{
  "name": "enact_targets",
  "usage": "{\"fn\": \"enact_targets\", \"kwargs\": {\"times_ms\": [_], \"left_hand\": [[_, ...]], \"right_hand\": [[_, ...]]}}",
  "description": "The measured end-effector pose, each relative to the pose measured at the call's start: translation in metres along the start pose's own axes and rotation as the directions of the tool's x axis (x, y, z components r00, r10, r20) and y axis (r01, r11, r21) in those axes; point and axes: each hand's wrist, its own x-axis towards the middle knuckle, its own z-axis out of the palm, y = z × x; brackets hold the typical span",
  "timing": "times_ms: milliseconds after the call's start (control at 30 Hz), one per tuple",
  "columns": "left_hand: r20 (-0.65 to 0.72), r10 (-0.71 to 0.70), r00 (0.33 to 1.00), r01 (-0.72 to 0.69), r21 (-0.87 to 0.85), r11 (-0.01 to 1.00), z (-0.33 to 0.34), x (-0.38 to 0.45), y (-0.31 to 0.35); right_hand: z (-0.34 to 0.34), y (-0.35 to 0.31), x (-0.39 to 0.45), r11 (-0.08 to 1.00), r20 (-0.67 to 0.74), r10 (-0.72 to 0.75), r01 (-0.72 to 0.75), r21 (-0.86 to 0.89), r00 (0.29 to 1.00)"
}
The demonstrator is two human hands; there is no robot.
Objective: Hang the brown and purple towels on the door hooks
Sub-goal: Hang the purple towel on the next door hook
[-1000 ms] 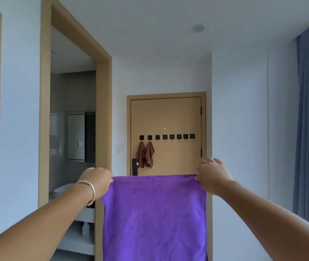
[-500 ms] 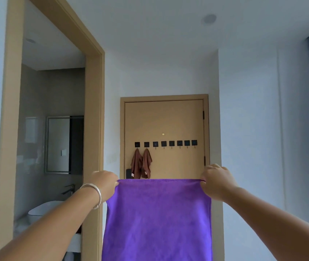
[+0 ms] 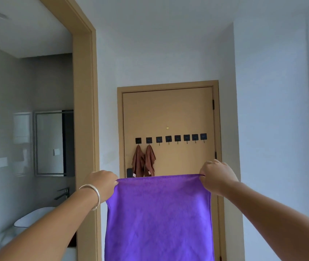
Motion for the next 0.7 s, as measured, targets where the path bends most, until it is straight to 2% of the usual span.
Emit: {"fn": "enact_targets", "kwargs": {"times_ms": [167,400,700], "left_hand": [[0.008,-0.026,1.000,0.026,-0.034,0.999,0.042,0.088,0.003],[-0.022,0.009,1.000,-0.009,0.021,1.000,0.096,0.206,0.021],[-0.056,0.022,0.998,-0.021,0.017,1.000,0.178,0.336,0.032]], "right_hand": [[0.062,0.017,0.071,1.000,0.019,-0.011,0.011,0.012,1.000],[0.134,0.056,0.162,0.999,0.032,0.007,-0.008,0.040,0.999],[0.228,0.078,0.261,0.995,0.092,0.081,-0.086,0.055,0.992]]}}
